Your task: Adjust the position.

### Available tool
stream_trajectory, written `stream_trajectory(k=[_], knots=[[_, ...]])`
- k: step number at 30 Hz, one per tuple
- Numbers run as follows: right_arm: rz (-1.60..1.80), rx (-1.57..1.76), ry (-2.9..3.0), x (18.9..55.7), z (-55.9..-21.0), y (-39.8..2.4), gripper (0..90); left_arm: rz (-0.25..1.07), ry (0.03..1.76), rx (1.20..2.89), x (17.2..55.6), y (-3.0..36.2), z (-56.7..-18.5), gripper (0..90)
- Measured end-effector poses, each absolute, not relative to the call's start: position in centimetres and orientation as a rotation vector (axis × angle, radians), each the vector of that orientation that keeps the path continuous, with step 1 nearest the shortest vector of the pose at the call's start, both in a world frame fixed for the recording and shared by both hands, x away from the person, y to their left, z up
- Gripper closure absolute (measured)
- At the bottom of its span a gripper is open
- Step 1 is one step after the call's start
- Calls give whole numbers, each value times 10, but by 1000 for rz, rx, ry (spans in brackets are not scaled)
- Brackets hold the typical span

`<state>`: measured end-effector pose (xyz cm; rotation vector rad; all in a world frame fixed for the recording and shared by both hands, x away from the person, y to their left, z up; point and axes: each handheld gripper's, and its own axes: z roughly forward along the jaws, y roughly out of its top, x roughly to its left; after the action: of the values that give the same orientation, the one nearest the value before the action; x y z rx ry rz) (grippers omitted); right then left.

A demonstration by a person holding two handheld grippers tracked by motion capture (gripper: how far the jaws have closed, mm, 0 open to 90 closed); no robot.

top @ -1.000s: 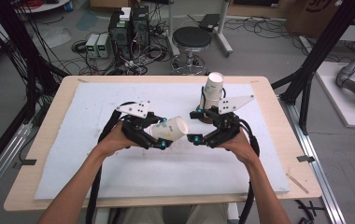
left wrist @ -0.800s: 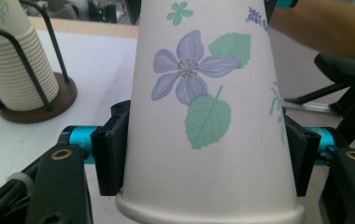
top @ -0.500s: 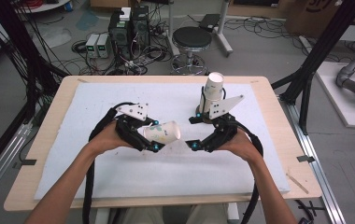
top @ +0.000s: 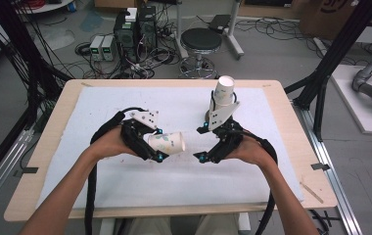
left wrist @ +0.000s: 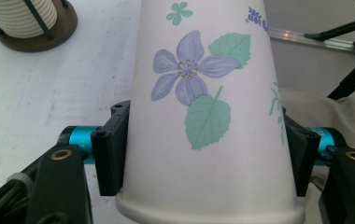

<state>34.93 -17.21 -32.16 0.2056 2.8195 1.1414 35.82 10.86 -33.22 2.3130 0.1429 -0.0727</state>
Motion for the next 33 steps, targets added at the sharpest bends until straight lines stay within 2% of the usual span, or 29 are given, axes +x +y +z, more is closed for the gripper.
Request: stream_trajectory(k=[14, 33], knots=[[908, 127, 2874, 346, -321, -155, 141, -45, 141, 2495, 356, 102, -328, 326], [799, 53, 2895, 345, -319, -136, 146, -41, 98, 2535, 355, 81, -330, 327]])
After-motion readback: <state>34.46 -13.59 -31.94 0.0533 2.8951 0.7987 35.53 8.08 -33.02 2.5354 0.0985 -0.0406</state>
